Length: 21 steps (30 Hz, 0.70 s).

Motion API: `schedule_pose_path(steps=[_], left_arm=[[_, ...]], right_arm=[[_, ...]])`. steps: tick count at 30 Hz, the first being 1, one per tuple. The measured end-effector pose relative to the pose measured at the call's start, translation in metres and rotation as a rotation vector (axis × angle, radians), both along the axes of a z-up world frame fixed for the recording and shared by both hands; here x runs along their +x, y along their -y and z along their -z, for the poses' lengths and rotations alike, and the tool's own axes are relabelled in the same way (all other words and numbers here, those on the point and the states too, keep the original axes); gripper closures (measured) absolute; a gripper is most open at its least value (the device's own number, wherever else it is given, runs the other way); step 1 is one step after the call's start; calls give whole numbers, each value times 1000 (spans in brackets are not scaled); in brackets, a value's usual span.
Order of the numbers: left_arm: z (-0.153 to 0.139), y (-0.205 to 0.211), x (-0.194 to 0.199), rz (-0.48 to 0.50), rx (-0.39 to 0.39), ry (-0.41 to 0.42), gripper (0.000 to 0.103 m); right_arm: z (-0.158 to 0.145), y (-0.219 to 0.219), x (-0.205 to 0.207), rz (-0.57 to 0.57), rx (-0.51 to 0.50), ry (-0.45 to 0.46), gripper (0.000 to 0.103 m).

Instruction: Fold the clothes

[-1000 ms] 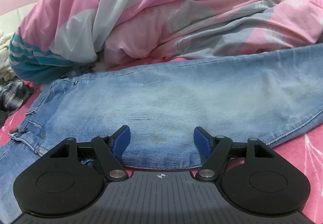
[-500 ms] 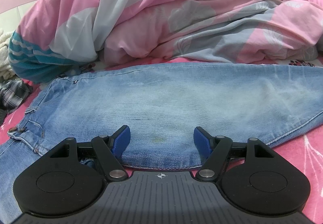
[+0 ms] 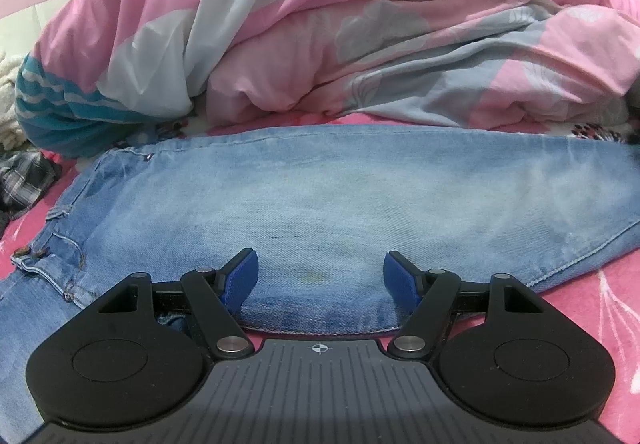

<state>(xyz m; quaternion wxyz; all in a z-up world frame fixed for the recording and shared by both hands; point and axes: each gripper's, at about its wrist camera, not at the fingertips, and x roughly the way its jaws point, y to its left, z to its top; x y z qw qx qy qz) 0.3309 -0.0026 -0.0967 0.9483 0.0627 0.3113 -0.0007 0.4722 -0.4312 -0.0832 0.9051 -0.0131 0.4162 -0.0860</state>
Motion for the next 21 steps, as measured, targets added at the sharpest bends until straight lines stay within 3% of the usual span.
schedule_pose_path(steps=[1, 4, 7, 10, 12, 13, 15, 18, 21], left_arm=[[0, 0, 0, -1, -3, 0, 33], [-1, 0, 0, -4, -8, -2, 33], [-2, 0, 0, -7, -7, -3, 33], [-3, -2, 2, -20, -14, -4, 33], [-3, -4, 2, -25, -22, -6, 33], [-3, -5, 2, -27, -27, -6, 33], [-3, -6, 2, -20, -27, -6, 33], [-3, -7, 2, -19, -31, -7, 33], [-5, -11, 2, -34, -41, -2, 33]], right_arm=[[-3, 17, -5, 61, 1, -10, 90], [-23, 25, -37, 89, 68, 56, 89], [-29, -17, -68, -87, 136, 97, 89], [-12, -59, -91, -247, 82, 52, 89], [2, -45, -103, -235, -20, 33, 85], [6, -25, -109, -178, -51, 43, 82], [5, 24, -126, -6, -60, 64, 57], [3, 91, -153, 249, -43, 72, 56], [-7, 92, -170, 260, 8, 133, 64]])
